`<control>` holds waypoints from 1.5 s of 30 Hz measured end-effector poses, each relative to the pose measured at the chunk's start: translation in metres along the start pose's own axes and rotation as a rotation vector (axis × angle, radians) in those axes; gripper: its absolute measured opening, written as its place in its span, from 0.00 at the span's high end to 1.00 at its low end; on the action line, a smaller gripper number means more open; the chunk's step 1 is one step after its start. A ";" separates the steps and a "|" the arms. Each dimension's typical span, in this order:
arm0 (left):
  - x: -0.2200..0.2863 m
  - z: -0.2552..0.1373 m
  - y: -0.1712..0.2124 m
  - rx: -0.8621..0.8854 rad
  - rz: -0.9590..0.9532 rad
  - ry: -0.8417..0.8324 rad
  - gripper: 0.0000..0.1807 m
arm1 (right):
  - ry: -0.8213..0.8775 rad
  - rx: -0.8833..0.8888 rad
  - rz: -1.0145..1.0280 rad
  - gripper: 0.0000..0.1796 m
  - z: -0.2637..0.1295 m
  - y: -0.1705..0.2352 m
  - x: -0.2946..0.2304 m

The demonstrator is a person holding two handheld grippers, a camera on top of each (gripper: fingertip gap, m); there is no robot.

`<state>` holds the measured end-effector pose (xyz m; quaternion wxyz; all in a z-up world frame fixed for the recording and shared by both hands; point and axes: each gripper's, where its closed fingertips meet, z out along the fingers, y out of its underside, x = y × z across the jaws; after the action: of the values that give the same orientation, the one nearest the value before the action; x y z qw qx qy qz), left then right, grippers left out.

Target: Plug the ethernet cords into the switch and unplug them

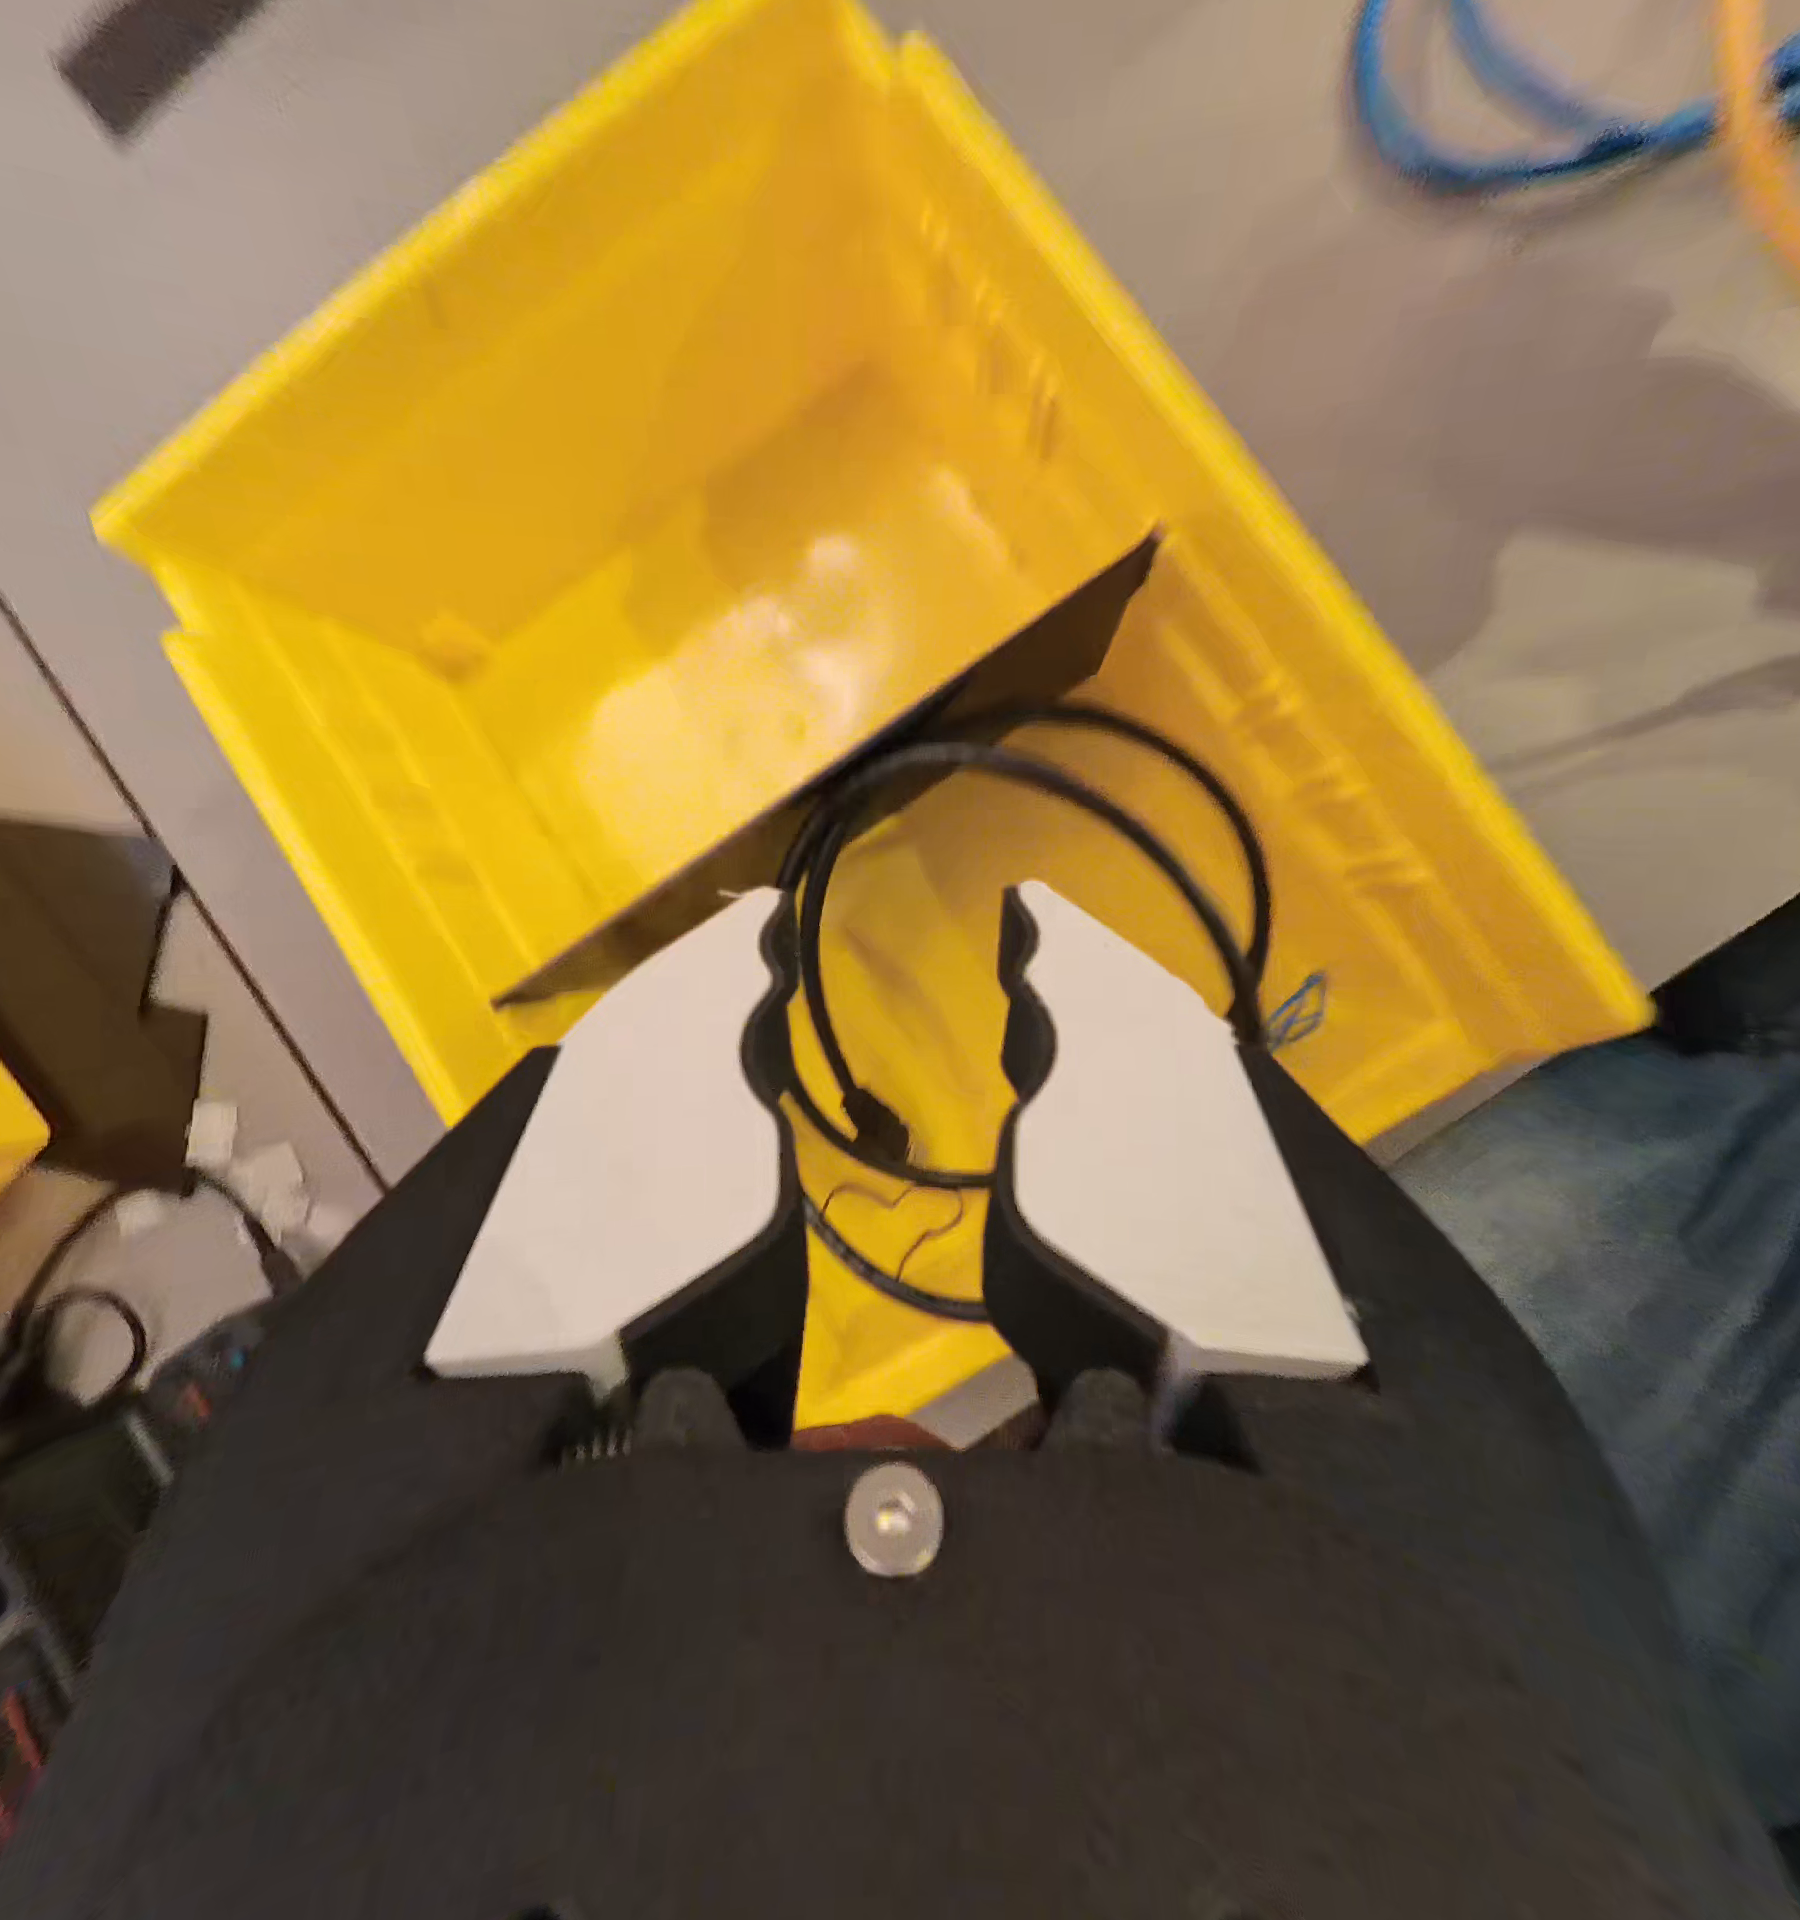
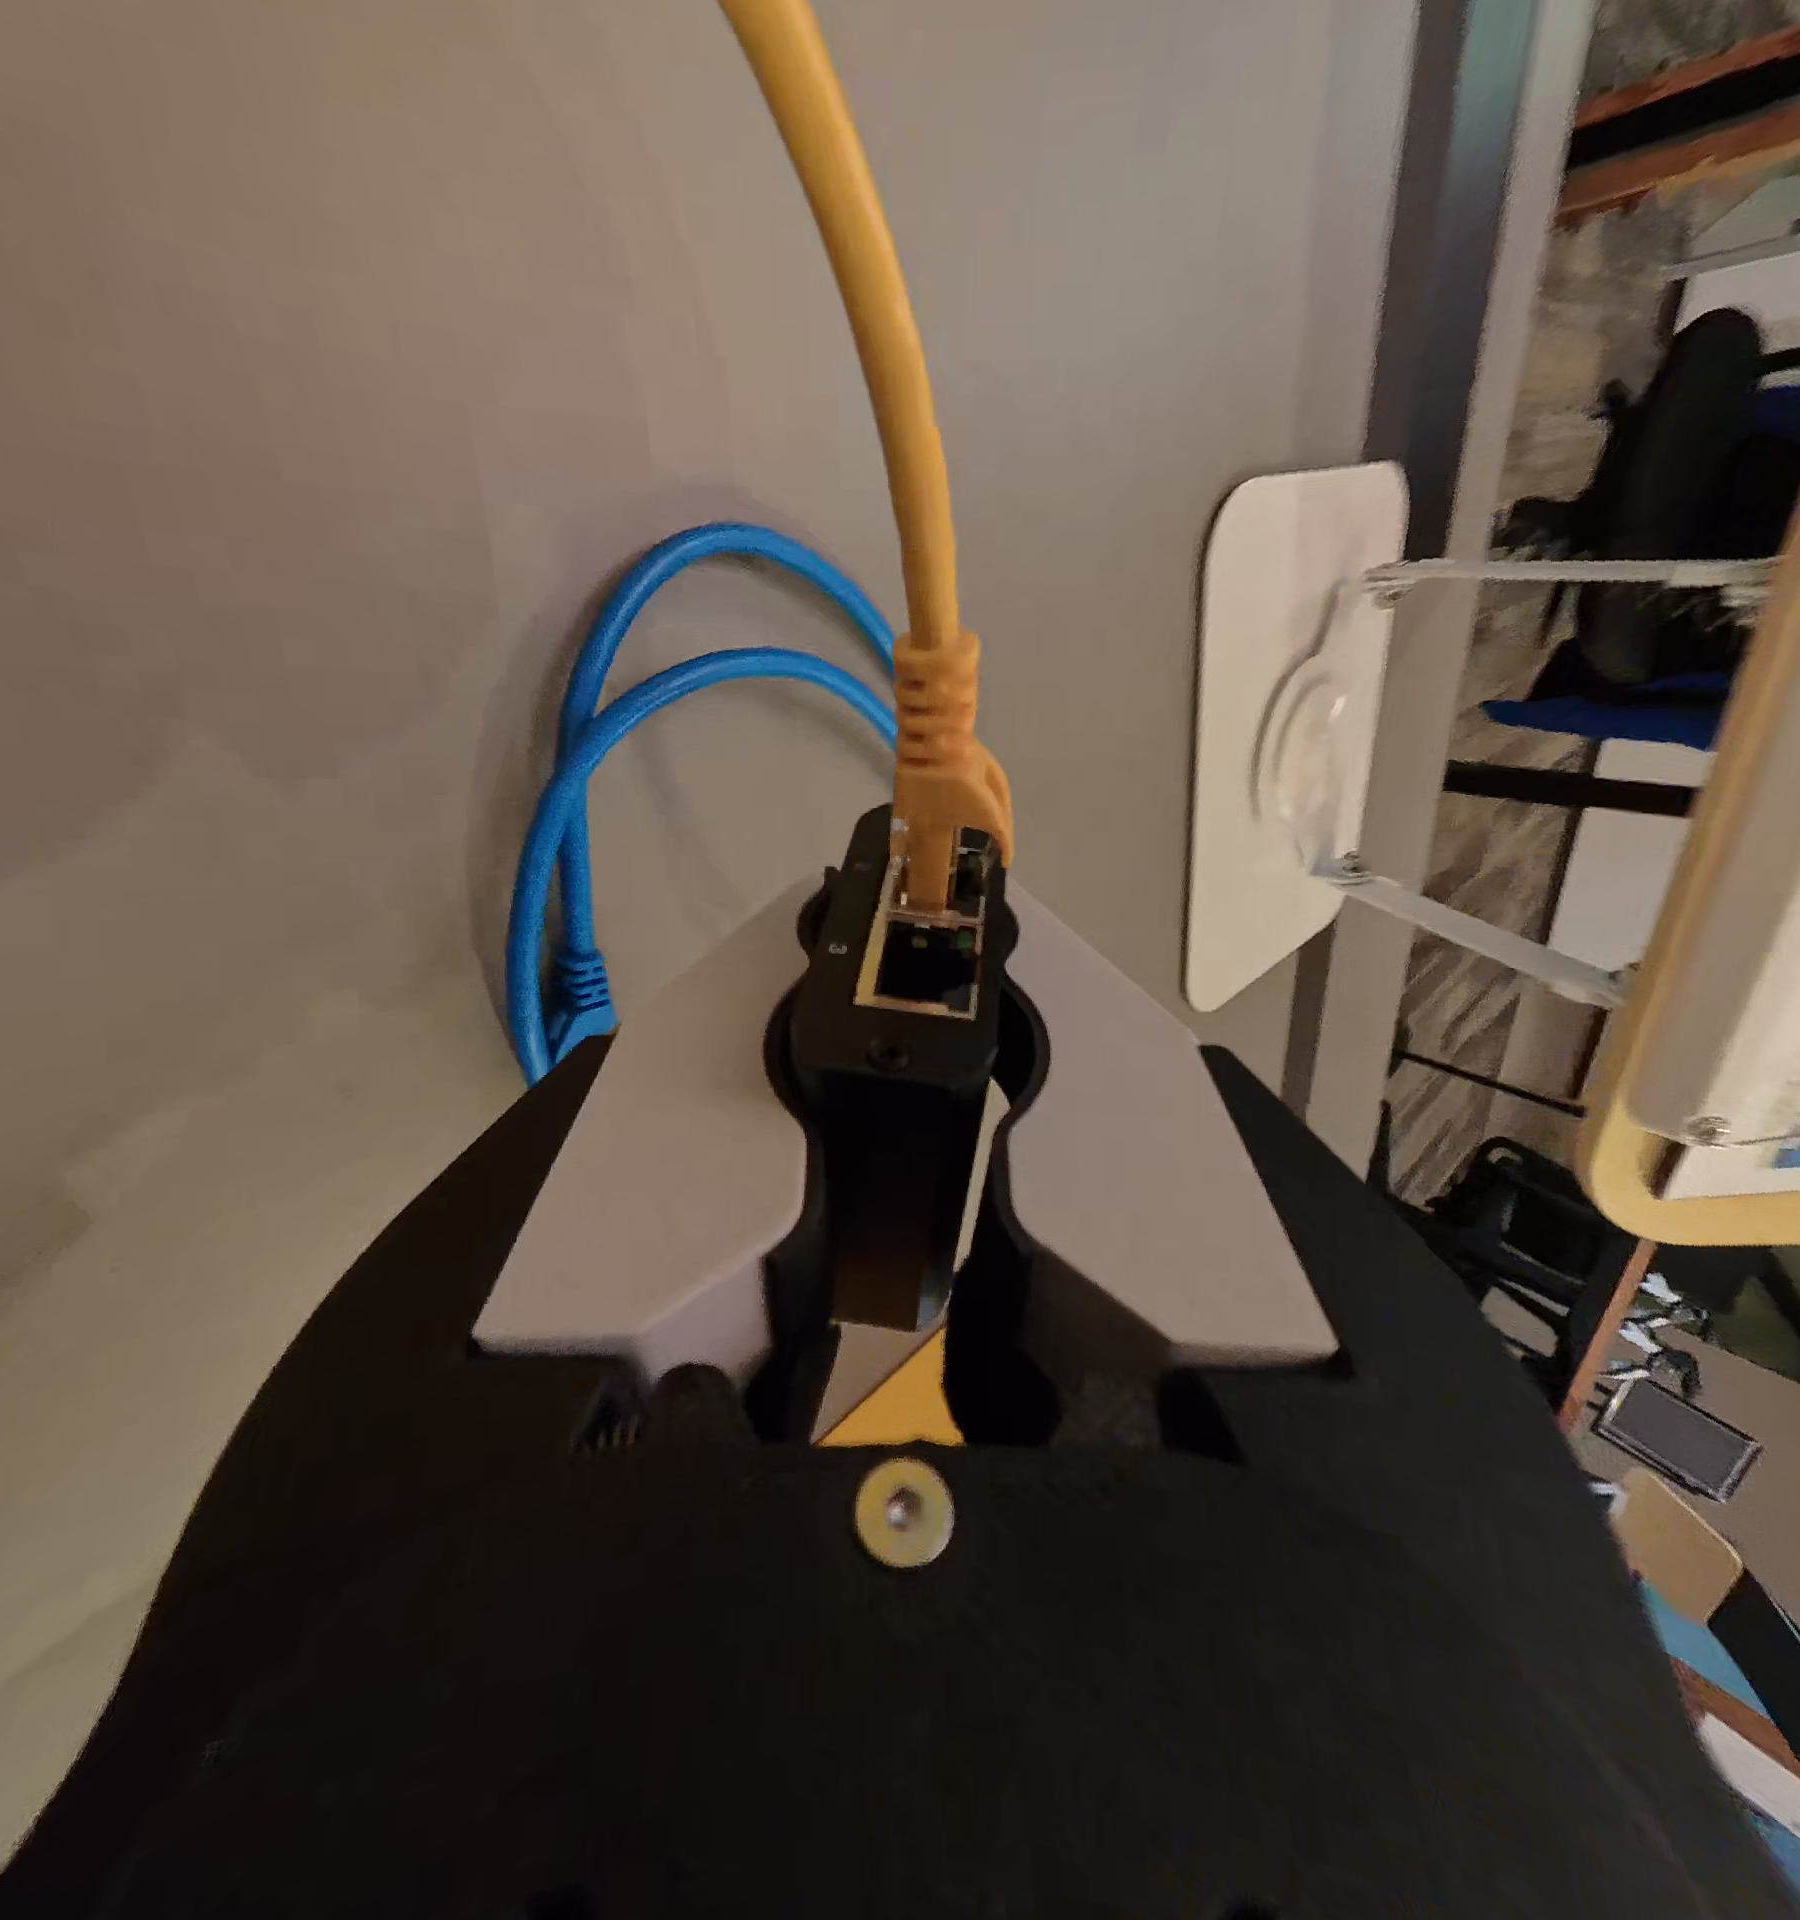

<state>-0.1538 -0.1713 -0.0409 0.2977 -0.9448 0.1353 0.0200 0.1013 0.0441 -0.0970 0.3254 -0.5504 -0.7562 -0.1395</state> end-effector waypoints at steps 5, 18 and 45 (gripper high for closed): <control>-0.001 0.015 0.049 -0.166 -0.059 -0.008 0.79 | -0.072 -0.047 -0.024 0.87 0.010 0.008 -0.017; -0.013 0.045 0.100 -0.382 -0.089 -0.134 0.80 | -0.110 -0.056 -0.037 0.87 0.014 0.008 -0.025; -0.036 0.045 0.073 -0.261 -0.032 -0.285 0.91 | -0.335 -0.058 0.068 0.76 0.016 0.019 -0.052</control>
<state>-0.2059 -0.1943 -0.1149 0.1889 -0.9651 0.0730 0.1661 0.1229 0.0213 -0.1460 0.1833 -0.6005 -0.7763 -0.0563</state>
